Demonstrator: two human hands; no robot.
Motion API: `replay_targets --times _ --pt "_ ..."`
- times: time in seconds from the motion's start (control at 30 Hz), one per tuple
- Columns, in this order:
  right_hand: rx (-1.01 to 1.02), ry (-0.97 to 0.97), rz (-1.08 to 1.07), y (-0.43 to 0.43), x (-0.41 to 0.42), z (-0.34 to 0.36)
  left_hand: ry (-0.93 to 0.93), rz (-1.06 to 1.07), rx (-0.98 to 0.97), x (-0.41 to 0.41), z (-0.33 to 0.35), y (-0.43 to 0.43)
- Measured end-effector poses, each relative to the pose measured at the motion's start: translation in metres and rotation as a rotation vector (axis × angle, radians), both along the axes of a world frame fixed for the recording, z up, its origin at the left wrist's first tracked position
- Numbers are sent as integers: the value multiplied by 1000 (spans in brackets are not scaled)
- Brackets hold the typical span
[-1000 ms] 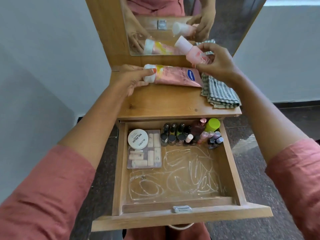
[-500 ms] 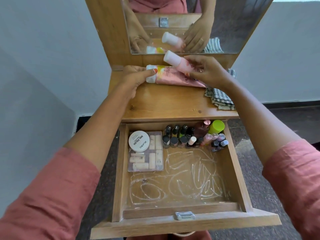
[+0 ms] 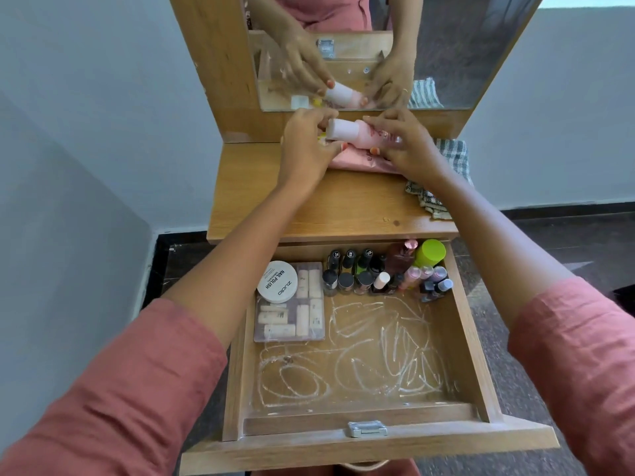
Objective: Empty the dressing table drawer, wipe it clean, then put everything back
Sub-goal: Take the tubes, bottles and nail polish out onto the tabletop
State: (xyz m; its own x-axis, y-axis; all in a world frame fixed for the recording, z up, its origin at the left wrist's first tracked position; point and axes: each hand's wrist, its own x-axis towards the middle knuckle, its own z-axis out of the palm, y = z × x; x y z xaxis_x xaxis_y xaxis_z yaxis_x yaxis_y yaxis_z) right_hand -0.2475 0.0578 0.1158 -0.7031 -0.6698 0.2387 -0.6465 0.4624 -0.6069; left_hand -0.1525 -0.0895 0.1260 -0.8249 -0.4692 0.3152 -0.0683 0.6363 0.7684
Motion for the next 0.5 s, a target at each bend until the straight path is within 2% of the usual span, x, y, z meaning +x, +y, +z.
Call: replay_targets --times 0.17,0.5 --pt "-71 70 -147 -2 0 -5 40 47 11 -11 -3 -1" --pt "-20 120 -275 -5 1 -5 39 69 -19 -17 -7 7"
